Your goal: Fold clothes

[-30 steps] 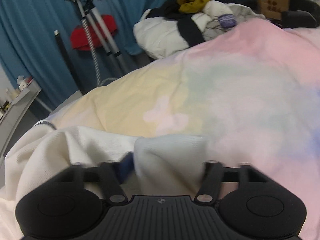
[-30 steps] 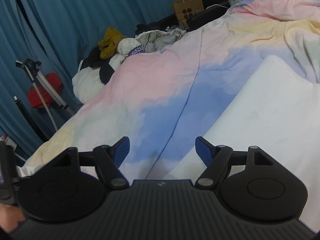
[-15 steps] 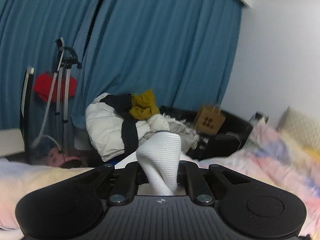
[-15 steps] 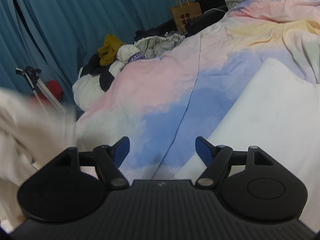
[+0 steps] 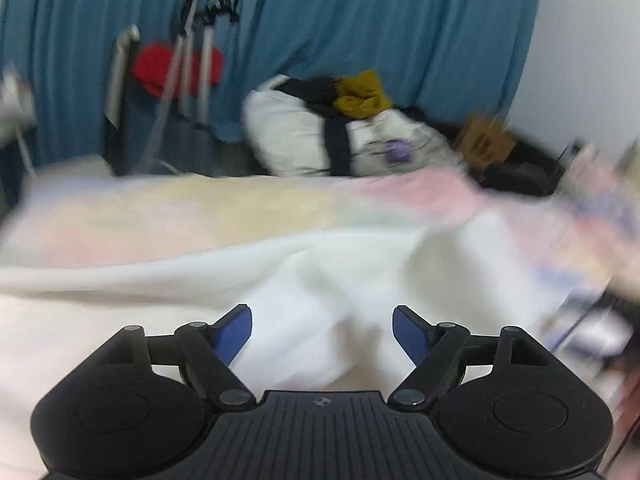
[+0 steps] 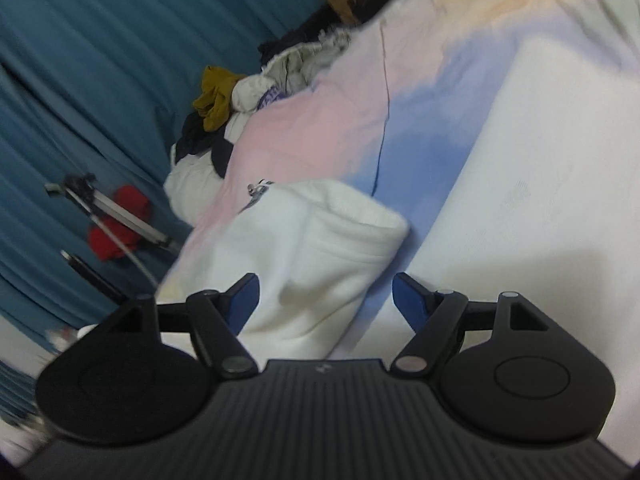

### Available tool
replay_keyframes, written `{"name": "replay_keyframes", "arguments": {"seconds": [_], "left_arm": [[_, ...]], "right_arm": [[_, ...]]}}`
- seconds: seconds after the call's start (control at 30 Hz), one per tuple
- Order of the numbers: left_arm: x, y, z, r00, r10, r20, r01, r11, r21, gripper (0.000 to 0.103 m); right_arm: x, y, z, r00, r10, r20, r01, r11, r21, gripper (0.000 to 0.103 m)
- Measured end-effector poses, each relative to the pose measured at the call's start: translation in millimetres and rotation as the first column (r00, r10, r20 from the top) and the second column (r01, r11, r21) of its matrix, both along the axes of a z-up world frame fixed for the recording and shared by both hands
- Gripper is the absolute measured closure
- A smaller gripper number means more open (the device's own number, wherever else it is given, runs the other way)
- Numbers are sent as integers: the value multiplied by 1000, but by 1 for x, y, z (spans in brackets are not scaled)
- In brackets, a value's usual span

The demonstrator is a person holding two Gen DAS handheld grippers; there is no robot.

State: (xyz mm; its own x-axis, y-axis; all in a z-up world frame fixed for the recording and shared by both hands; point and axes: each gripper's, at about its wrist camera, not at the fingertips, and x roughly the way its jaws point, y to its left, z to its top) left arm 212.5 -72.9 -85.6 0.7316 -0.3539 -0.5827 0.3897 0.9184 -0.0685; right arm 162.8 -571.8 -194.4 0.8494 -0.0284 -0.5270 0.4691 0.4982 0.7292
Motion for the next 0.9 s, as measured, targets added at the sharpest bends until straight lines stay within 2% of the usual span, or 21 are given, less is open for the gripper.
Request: {"name": "replay_keyframes", "arguments": {"seconds": [0.03,0.17,0.23,0.33,0.37,0.47,0.63,0.7,0.77,0.8,0.83,0.87,0.9], "left_arm": [[-13,10,-3,1000,7,28,-9,999,53,23],[-36,44,-19,997,-2,76,-8,992,127,22],[-31,46,-23,999,-3,47,-1,996,93,22],[-23,37,-30,998,-7,69,-2,992,130,23],[-21,33,-34,997,-10,71,-1,989,146,24],[-15,30,-46,999,-21,33,16,991,134,26],[0,24,-61,1000,-14,13,12,989,147,27],[4,24,-66,1000,-8,13,6,990,141,33],[6,26,-64,1000,7,20,-9,992,125,46],[7,27,-64,1000,15,24,-17,993,118,51],[8,27,-63,999,22,27,-25,994,110,60],[8,28,-62,999,30,31,-33,994,102,74],[9,29,-61,999,38,34,-41,995,94,82]], "right_arm": [[1,-5,-4,1000,-2,-2,2,999,43,28],[-4,-23,-15,998,-55,-40,60,988,141,29],[-5,-28,-19,998,-56,-30,61,979,193,27],[6,-33,-24,999,-40,-33,46,970,240,27],[10,-34,-24,998,-43,-43,51,973,226,27],[29,-34,-21,999,-11,-42,17,990,141,28],[59,-28,-24,997,42,-67,-41,999,12,34],[64,-25,-23,995,45,-92,-50,998,-47,43],[68,-21,-20,992,41,-118,-54,993,-109,73],[68,-21,-17,992,36,-119,-52,990,-133,76],[68,-22,-13,993,31,-113,-48,987,-151,82],[68,-24,-8,995,22,-98,-38,985,-166,85],[67,-26,-2,997,11,-78,-25,984,-178,86]]}}
